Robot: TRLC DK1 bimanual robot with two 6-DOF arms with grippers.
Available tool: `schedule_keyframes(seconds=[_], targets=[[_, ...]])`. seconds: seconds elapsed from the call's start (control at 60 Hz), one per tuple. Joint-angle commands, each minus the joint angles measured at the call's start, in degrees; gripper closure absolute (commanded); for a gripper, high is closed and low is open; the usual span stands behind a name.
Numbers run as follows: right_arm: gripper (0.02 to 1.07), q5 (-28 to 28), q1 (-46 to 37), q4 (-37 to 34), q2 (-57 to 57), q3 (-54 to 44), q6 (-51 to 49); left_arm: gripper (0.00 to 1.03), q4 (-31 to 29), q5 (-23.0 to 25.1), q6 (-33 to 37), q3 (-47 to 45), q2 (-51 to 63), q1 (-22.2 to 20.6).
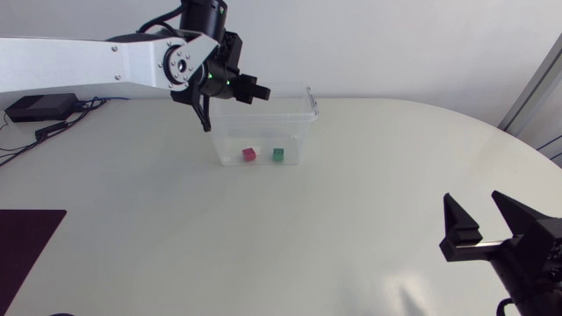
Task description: Place the duplo bricks in the container
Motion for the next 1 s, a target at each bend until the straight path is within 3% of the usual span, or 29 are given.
schedule_keyframes(seconds=[0.0, 0.267, 0.6, 0.667, 0.75, 0.833, 0.983], targets=[[0.06, -0.3, 0.4, 0.7, -0.5, -1.2, 0.0, 0.73, 0.7, 0.0, 0.8, 3.6, 3.3, 0.3], [0.06, -0.3, 0.4, 0.7, -0.5, -1.2, 0.0, 0.73, 3.7, 0.0, 0.6, 8.2, 7.7, 1.9], [0.06, -0.3, 0.4, 0.7, -0.5, -1.2, 0.0, 0.69, 5.9, -0.7, 0.7, 10.0, 11.5, 0.7], [0.06, -0.3, 0.4, 0.7, -0.5, -1.2, 0.0, 0.62, 6.2, -1.2, 1.1, 10.1, 12.3, 0.4], [0.06, -0.3, 0.4, 0.7, -0.5, -1.2, 0.0, 0.13, 6.1, -1.1, 1.9, 10.3, 12.7, 0.4], [0.06, -0.3, 0.4, 0.7, -0.5, -1.2, 0.0, 0.05, 6.0, -1.1, 2.2, 10.3, 12.6, 0.7], [0.06, -0.3, 0.4, 0.7, -0.5, -1.2, 0.0, 0.04, 6.0, -1.1, 1.7, 10.3, 11.4, 1.7]])
